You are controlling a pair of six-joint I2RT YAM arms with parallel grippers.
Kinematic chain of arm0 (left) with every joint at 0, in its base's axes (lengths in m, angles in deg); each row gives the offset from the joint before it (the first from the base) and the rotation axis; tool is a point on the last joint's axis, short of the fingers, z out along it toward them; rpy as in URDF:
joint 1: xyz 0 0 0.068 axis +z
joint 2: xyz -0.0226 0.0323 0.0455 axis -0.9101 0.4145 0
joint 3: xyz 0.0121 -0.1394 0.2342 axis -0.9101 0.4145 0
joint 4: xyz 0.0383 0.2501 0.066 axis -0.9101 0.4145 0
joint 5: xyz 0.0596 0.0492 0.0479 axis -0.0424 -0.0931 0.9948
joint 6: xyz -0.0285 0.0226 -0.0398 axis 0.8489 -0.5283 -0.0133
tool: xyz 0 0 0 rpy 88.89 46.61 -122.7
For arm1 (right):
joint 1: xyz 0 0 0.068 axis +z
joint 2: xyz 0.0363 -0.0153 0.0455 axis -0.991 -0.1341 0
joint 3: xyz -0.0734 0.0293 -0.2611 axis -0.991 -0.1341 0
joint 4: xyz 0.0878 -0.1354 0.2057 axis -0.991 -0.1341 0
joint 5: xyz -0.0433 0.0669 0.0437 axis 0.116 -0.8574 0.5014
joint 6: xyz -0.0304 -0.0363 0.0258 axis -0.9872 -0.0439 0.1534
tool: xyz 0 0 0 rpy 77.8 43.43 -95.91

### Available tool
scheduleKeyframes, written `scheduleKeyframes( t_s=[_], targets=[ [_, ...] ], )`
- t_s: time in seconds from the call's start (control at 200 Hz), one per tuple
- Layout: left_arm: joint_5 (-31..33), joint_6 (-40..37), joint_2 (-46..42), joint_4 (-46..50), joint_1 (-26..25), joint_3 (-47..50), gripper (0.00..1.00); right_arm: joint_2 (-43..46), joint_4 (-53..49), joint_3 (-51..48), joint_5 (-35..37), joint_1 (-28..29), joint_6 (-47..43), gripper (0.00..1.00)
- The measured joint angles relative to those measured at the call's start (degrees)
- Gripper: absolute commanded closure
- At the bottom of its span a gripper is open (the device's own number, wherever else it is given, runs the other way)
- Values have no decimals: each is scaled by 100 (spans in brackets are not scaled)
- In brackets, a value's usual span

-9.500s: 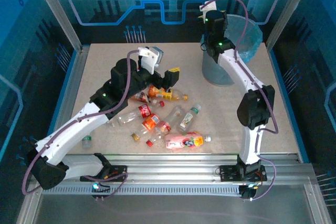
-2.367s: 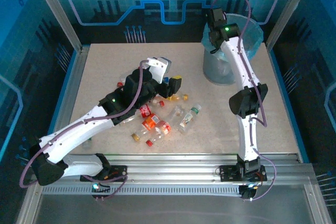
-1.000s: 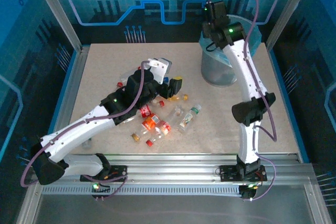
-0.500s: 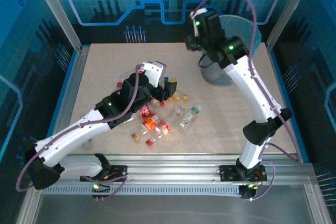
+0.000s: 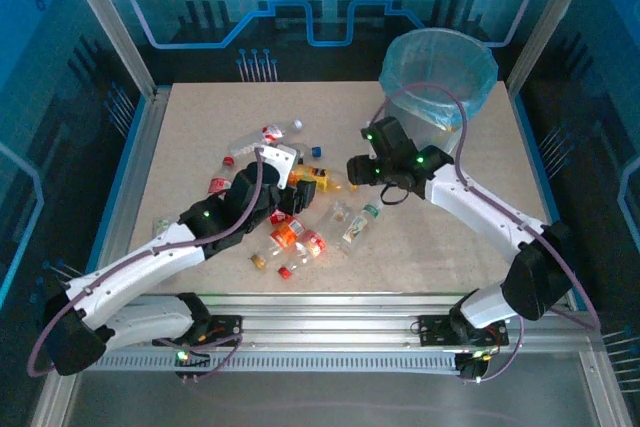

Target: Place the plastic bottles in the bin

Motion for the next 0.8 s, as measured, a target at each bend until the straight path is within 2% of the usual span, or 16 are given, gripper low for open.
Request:
scheduleKeyframes(
  t_s=[0.16,0.275,0.51,0.8],
  targets=[
    [-413,-59,138,-50,-50,111,26,24,352,-960,-586,-688,542,40],
    [-570,-413,426,-151,-396,181,25,26,570,-1464,-964,-1051,822,37],
    [-708,-1331,1287,-446,-1189,188,26,-7,1213,-2155,-1751,-1510,1294,35],
    [-793,-1969,2135,-693,-1532,186,30,-466,2002,-2288,-2538,-1665,1786,35]
  ],
)
